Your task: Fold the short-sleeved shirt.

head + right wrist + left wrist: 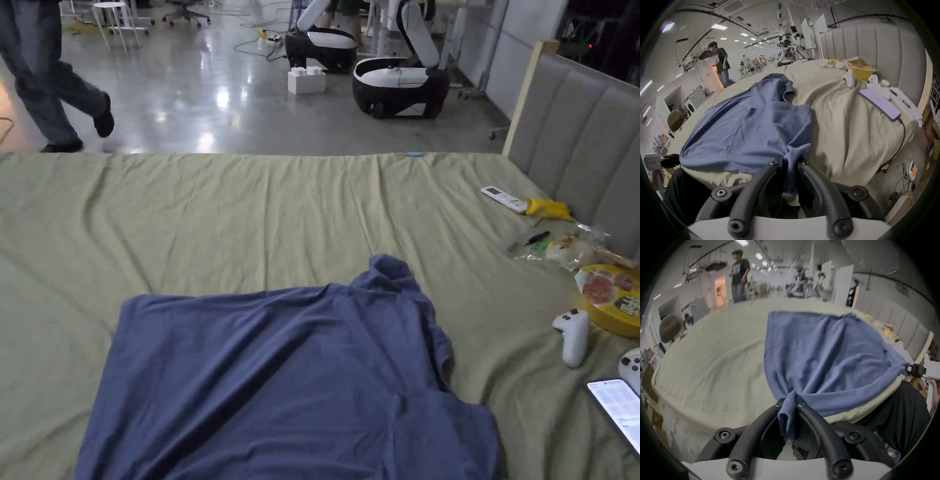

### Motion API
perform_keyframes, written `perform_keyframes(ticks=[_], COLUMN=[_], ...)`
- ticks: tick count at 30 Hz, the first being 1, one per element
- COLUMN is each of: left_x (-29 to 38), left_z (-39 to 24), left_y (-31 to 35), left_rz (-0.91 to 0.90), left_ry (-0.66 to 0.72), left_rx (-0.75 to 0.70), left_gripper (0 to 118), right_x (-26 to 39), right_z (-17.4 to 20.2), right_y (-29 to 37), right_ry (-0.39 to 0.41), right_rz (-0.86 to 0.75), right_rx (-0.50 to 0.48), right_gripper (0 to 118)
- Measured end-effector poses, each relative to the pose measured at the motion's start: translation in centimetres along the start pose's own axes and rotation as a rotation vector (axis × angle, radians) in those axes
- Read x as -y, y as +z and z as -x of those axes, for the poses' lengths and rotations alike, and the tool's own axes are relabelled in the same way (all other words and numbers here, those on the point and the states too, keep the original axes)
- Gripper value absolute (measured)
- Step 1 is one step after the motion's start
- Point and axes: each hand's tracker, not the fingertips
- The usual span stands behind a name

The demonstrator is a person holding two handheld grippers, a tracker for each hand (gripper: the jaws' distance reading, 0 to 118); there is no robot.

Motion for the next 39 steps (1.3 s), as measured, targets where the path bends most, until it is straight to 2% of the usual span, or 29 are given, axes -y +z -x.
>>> perform_keyframes(ticks=[4, 6, 8, 11, 13, 17, 19, 22, 23, 24, 25, 27, 28, 30, 34, 37, 39], left_x=[-0.2, -1.4, -2.9, -6.4, -9.1, -13.7, -15.3, -16.0, -16.1, -16.2, -16.4, -15.6, -15.5, -15.7, -15.9, -16.0, -15.9], left_z=[-0.3, 0.2, 0.6, 1.4, 2.4, 3.8, 3.9, 3.7, 3.8, 3.8, 3.8, 3.9, 4.1, 4.6, 4.3, 2.6, 0.8], left_y=[2.3, 2.7, 2.4, 0.5, -1.2, -6.5, -10.0, -14.1, -15.2, -16.3, -17.4, -16.2, -15.7, -12.9, -4.7, 2.3, 6.5], left_rz=[-0.035, -0.056, -0.066, -0.091, -0.097, -0.039, 0.050, 0.130, 0.169, 0.206, 0.237, 0.164, 0.133, 0.039, -0.169, -0.346, -0.437], left_ry=[0.022, 0.070, 0.085, 0.088, 0.136, 0.183, 0.193, 0.184, 0.187, 0.195, 0.197, 0.179, 0.186, 0.203, 0.200, 0.143, 0.102], left_rx=[-0.023, -0.007, 0.005, 0.002, -0.004, -0.021, -0.035, -0.043, -0.039, -0.042, -0.042, -0.084, -0.077, -0.019, 0.013, -0.016, -0.059], left_gripper=[8, 8, 8, 8, 8, 8, 8, 8, 11, 24, 41, 87, 93, 92, 92, 92, 92], right_x=[-1.0, -2.2, -4.3, -8.3, -11.1, -15.6, -16.9, -16.8, -16.4, -16.0, -15.8, -15.4, -15.5, -15.7, -16.6, -15.8, -15.1], right_z=[0.4, 0.7, 1.1, 1.4, 1.8, 2.4, 3.0, 3.1, 3.2, 3.1, 2.8, 2.6, 2.4, 1.1, 0.4, 0.3, 1.6], right_y=[3.0, 3.5, 2.9, 0.8, -1.2, -7.2, -11.1, -16.6, -17.7, -18.9, -19.5, -19.6, -19.5, -18.1, -12.3, -6.6, -1.8], right_ry=[-0.030, 0.002, 0.035, 0.005, 0.022, -0.003, 0.042, 0.067, 0.084, 0.089, 0.078, 0.039, 0.027, -0.006, -0.019, -0.075, -0.102], right_rz=[-0.112, -0.169, -0.179, -0.212, -0.219, -0.103, -0.023, 0.095, 0.127, 0.148, 0.131, 0.124, 0.124, 0.061, -0.102, -0.223, -0.291], right_rx=[-0.035, -0.067, -0.059, -0.063, -0.032, -0.020, 0.021, 0.047, 0.081, 0.098, 0.082, 0.098, 0.096, 0.055, -0.008, -0.072, -0.090], right_gripper=[14, 14, 14, 14, 14, 14, 14, 14, 14, 17, 30, 77, 83, 82, 82, 82, 82])
